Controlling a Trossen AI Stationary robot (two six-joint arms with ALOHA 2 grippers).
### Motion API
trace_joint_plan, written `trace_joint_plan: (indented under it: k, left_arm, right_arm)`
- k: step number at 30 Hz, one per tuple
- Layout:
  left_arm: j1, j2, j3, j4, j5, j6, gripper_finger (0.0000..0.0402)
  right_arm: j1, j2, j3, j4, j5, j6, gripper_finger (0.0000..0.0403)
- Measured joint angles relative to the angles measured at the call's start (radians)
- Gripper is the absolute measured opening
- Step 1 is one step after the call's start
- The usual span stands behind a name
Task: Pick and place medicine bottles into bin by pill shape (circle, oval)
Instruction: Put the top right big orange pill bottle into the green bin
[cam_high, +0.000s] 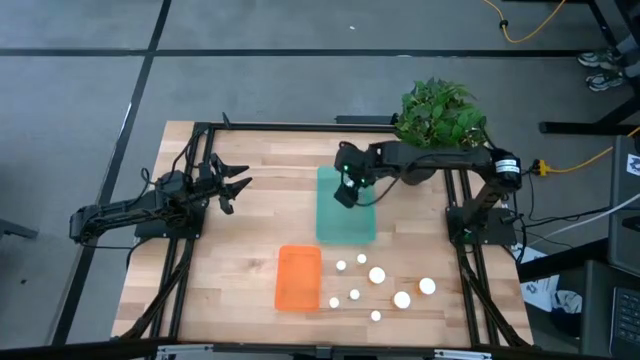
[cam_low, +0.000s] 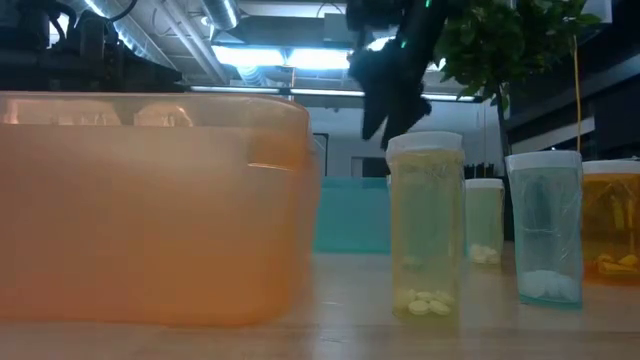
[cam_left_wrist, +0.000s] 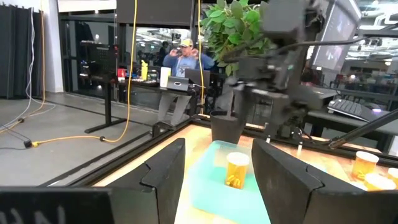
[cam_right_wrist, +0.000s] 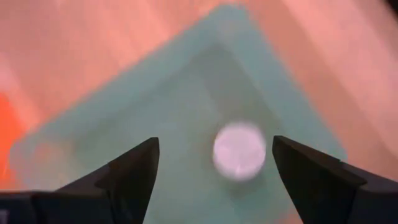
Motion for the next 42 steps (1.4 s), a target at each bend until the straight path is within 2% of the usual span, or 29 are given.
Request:
trace_joint_plan:
  k: [5, 9, 14, 23, 29, 34, 42]
  left_arm:
    - [0.000, 0.000, 0.000, 0.000, 0.000, 0.000, 0.0177]
    - [0.000, 0.000, 0.000, 0.000, 0.000, 0.000, 0.0177]
    - [0.000, 0.000, 0.000, -0.001, 0.000, 0.000, 0.0177]
    - [0.000, 0.000, 0.000, 0.000, 0.000, -0.001, 0.0177]
    - [0.000, 0.000, 0.000, 0.000, 0.000, -0.001, 0.0177]
    - [0.000, 0.000, 0.000, 0.000, 0.000, -0.001, 0.0177]
    - [0.000, 0.000, 0.000, 0.000, 0.000, 0.000, 0.0177]
  right_arm:
    - [0.149, -0.010, 0.064, -0.252, 0.011, 0.104, 0.0314]
    - [0.315, -0.026, 0.067, -0.441, -0.035, 0.226, 0.0314]
    - [0.525, -0.041, 0.067, -0.590, -0.050, 0.366, 0.0314]
    - [0.802, -0.052, 0.067, -0.609, -0.093, 0.539, 0.0314]
    - [0.962, -0.052, 0.066, -0.567, -0.098, 0.747, 0.0314]
    - [1.097, -0.052, 0.066, -0.570, -0.086, 1.004, 0.0314]
    - [1.296, -0.052, 0.040, -0.581, -0.072, 1.520, 0.0314]
